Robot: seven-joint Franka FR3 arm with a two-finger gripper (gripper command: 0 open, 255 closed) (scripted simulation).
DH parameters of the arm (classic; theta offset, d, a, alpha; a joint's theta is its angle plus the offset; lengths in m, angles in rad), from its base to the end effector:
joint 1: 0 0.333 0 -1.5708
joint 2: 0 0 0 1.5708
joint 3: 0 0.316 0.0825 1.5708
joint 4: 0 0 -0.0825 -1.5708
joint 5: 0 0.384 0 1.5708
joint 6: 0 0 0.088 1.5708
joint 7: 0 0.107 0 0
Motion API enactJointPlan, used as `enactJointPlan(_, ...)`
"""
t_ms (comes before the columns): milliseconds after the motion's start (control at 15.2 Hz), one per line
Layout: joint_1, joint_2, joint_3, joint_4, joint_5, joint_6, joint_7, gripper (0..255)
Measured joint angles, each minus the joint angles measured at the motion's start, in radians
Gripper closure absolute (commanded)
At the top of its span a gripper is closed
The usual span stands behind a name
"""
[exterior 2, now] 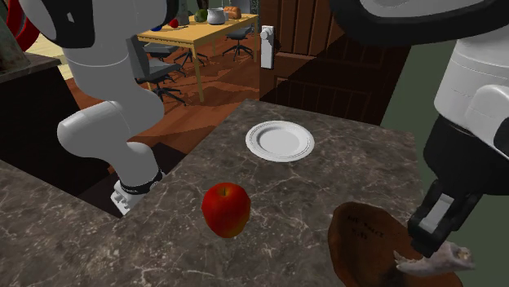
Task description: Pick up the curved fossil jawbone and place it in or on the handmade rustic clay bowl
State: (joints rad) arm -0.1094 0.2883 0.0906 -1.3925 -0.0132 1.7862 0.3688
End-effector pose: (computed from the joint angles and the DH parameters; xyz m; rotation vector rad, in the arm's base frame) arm 0.6579 -0.0217 0.5558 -3.0476 0.6028 -0.1598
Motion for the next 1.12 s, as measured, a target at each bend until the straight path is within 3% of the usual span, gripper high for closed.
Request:
enactJointPlan(528,-0.003,-0.004,-0.001,-0.109,0.001,0.107,-0.003,255)
enactJointPlan(990,-0.002,-0.005,-0.001,-0.121,0.001,0.119,-0.002,255)
enactJointPlan(1056,-0.002,-0.004,-0.001,-0.120,0.001,0.118,-0.002,0)
enactJointPlan(1122,-0.002,-0.004,-0.001,-0.120,0.001,0.118,-0.002,0)
